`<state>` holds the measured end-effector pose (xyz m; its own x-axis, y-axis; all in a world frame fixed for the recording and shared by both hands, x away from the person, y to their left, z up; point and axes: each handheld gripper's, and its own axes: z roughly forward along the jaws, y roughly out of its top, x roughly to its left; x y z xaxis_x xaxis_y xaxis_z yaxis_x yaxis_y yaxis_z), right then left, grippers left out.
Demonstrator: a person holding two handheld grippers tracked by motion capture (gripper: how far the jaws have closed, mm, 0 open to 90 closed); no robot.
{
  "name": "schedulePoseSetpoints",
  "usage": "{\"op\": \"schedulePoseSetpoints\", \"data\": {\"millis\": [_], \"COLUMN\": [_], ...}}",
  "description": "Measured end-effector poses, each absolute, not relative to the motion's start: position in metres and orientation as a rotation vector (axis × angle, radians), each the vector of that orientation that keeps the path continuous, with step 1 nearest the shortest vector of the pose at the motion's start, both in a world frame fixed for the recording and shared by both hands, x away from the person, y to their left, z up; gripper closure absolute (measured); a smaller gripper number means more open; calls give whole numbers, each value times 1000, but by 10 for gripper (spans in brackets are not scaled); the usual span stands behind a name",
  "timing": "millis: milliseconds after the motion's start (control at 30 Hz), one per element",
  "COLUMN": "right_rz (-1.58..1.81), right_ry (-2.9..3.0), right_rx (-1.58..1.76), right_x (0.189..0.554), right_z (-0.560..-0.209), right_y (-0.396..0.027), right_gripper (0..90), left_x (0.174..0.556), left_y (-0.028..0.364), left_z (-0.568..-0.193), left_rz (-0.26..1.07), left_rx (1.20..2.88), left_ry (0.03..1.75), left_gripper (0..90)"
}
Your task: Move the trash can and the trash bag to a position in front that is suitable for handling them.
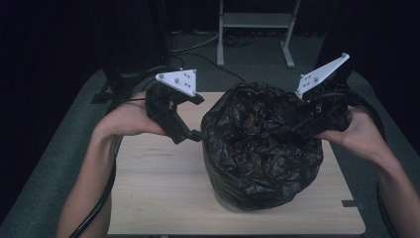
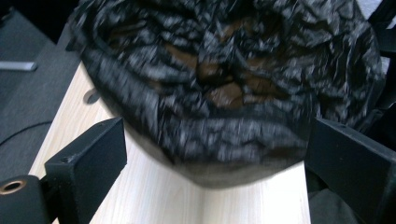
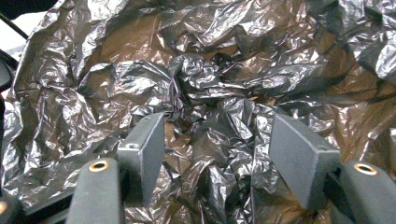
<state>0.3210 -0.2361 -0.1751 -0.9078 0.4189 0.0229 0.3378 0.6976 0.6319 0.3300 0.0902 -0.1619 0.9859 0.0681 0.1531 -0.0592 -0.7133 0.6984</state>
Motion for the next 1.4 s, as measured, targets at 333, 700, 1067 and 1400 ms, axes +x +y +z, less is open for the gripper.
{"op": "schedulePoseSetpoints", "data": {"millis": [333,700,1067,1400], "right_rz": [975,949,948,945], "right_ry": [2792,2824,2851,2812], "right_rx": [621,616,577,522], "right_x": [326,331,331,326], "right_z": [-184,-205,-220,-216], "right_y": [-235,-234,-232,-226], "right_gripper": [359,349,357,336], "left_x": [338,346,351,351], "left_y": [51,27,26,26], "left_z": [-176,-206,-223,-224], "left_rz": [168,155,139,166], "left_rx": [2393,2497,2525,2539], "left_ry": [-42,-32,-7,-8], "left_gripper": [83,83,83,83]}}
